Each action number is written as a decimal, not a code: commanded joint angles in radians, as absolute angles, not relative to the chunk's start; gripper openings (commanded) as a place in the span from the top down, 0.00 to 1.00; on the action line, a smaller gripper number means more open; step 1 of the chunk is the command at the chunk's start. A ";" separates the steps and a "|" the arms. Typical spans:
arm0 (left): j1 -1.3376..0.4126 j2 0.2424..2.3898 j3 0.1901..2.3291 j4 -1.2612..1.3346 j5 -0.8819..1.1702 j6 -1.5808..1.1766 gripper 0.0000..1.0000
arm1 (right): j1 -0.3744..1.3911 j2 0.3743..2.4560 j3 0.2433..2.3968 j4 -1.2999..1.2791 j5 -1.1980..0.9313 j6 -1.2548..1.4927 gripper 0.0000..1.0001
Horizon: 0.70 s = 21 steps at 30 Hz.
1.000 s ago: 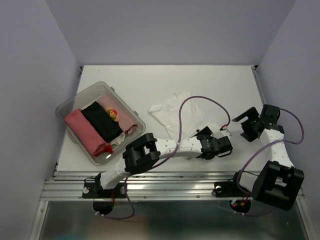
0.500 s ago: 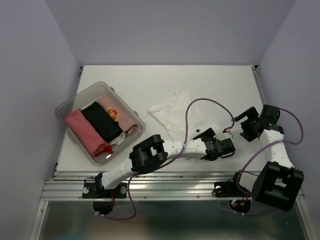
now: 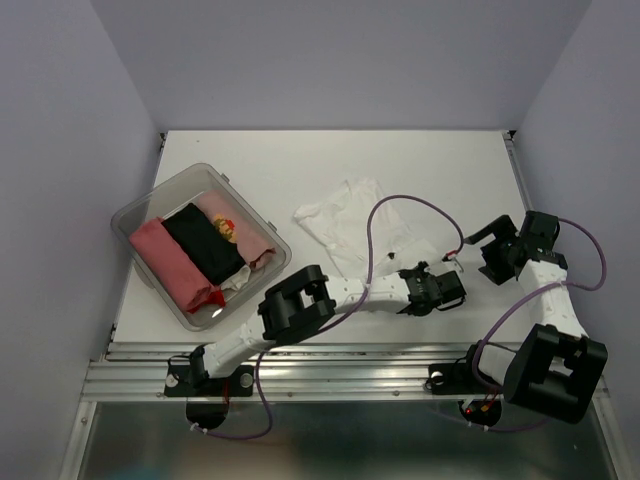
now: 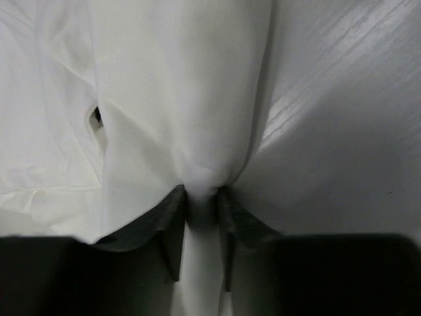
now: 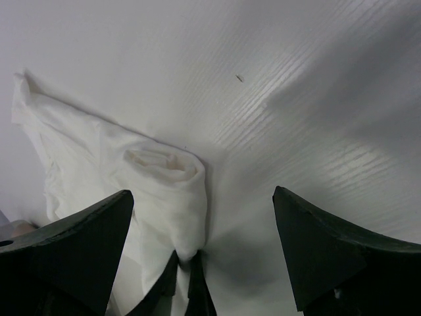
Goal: Roll the t-shirts
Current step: Roll the T-shirt to the center of the board.
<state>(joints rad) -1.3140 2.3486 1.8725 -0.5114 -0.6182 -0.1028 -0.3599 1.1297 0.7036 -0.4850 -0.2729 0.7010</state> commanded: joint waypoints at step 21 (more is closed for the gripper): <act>-1.098 2.140 1.779 -0.368 0.398 -0.251 1.00 | -0.368 1.072 0.722 -0.466 -0.275 0.699 0.07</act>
